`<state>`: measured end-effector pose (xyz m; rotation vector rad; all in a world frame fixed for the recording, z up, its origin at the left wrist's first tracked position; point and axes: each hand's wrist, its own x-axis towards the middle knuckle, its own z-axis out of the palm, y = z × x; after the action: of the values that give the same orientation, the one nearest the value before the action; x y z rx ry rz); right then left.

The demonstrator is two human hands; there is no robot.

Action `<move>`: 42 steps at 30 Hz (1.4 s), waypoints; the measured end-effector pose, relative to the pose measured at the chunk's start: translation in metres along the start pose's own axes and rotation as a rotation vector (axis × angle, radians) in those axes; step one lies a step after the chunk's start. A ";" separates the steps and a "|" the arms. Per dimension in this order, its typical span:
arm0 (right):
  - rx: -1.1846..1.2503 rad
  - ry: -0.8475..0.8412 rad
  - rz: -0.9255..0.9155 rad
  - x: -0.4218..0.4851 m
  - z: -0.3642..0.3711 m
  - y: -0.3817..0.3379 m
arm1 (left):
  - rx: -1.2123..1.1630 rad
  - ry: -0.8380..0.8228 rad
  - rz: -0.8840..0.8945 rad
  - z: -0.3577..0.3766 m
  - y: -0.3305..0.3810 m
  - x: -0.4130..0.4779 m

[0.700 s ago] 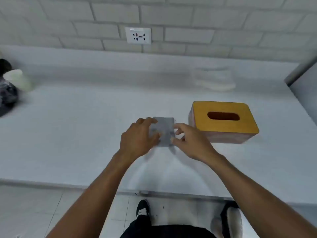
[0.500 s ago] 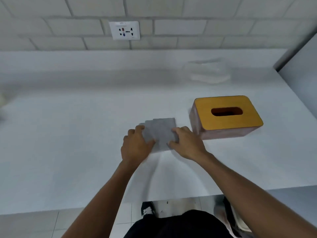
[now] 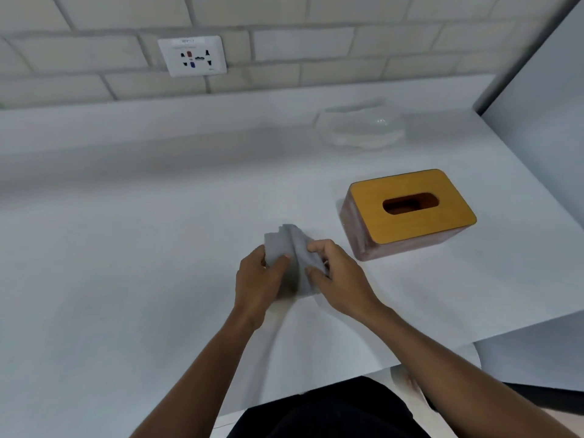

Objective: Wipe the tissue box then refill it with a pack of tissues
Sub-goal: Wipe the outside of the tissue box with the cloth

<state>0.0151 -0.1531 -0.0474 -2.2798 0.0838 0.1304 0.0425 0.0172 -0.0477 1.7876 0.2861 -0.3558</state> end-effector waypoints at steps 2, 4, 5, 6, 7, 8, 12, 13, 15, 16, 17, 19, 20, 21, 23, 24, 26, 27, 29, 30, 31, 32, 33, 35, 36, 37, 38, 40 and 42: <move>0.123 0.079 -0.010 -0.010 -0.008 -0.005 | -0.165 -0.081 0.013 0.005 0.008 -0.009; 0.291 0.147 -0.003 -0.019 -0.022 -0.013 | -0.371 -0.149 -0.026 0.009 0.014 -0.013; 0.381 0.166 0.004 -0.024 -0.031 -0.017 | -0.454 -0.189 -0.047 0.011 0.019 -0.016; 0.450 0.177 0.005 -0.028 -0.041 -0.021 | -0.511 -0.236 -0.066 0.012 0.024 -0.018; 0.495 0.184 -0.004 -0.032 -0.051 -0.023 | -0.573 -0.278 -0.096 0.014 0.031 -0.021; 0.513 0.193 -0.017 -0.035 -0.061 -0.024 | -0.604 -0.309 -0.105 0.017 0.039 -0.023; 0.352 0.294 -0.027 -0.041 -0.097 -0.019 | -0.607 -0.306 -0.003 0.038 0.080 -0.033; 0.348 0.294 -0.015 -0.043 -0.106 -0.020 | -0.575 -0.308 0.041 0.047 0.090 -0.036; 0.348 0.258 -0.027 -0.047 -0.125 -0.019 | -0.468 -0.346 0.136 0.068 0.109 -0.039; 0.344 0.223 -0.045 -0.048 -0.136 -0.017 | -0.410 -0.376 0.183 0.080 0.117 -0.041; 0.373 0.181 -0.057 -0.048 -0.147 -0.016 | -0.367 -0.416 0.222 0.092 0.126 -0.043; 0.524 0.111 -0.086 -0.042 -0.170 -0.010 | -0.312 -0.510 0.248 0.117 0.145 -0.047; 0.582 0.104 -0.105 -0.037 -0.181 -0.003 | -0.287 -0.557 0.234 0.130 0.153 -0.048; 0.618 0.128 -0.105 -0.032 -0.190 0.006 | -0.269 -0.601 0.213 0.141 0.161 -0.049; 0.661 0.227 -0.061 -0.025 -0.205 0.023 | -0.188 -0.666 0.232 0.162 0.171 -0.046; 0.721 0.282 -0.011 -0.022 -0.211 0.034 | -0.116 -0.666 0.288 0.170 0.173 -0.043; 0.933 0.366 0.152 -0.016 -0.226 0.054 | 0.014 -0.615 0.436 0.183 0.174 -0.033; 1.054 0.396 0.236 -0.013 -0.235 0.062 | 0.073 -0.559 0.500 0.187 0.174 -0.027; 1.176 0.482 0.326 -0.007 -0.255 0.076 | 0.356 -0.405 0.648 0.193 0.171 -0.011; 1.160 0.516 0.339 -0.003 -0.264 0.082 | 0.606 -0.338 0.690 0.197 0.170 -0.002; 1.108 0.535 0.342 0.002 -0.271 0.088 | 0.849 -0.301 0.690 0.201 0.169 0.006; 1.036 0.543 0.335 0.005 -0.277 0.092 | 1.049 -0.290 0.671 0.205 0.169 0.014; 0.968 0.547 0.330 0.009 -0.281 0.095 | 1.170 -0.292 0.651 0.210 0.167 0.021; 0.894 0.523 0.307 0.017 -0.285 0.099 | 1.259 -0.300 0.641 0.221 0.160 0.034; 0.882 0.508 0.304 0.021 -0.285 0.100 | 1.283 -0.299 0.650 0.227 0.157 0.040; 0.876 0.498 0.305 0.024 -0.286 0.099 | 1.305 -0.294 0.662 0.233 0.154 0.044; 0.865 0.493 0.305 0.026 -0.285 0.100 | 1.324 -0.293 0.668 0.238 0.153 0.047; 0.816 0.479 0.292 0.030 -0.282 0.101 | 1.346 -0.288 0.683 0.245 0.152 0.052; 0.771 0.480 0.281 0.032 -0.279 0.103 | 1.341 -0.270 0.724 0.247 0.152 0.057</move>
<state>0.0552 -0.4322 0.0528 -1.4760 0.5985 -0.2674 0.1306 -0.2589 0.0115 2.8976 -1.0199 -0.2521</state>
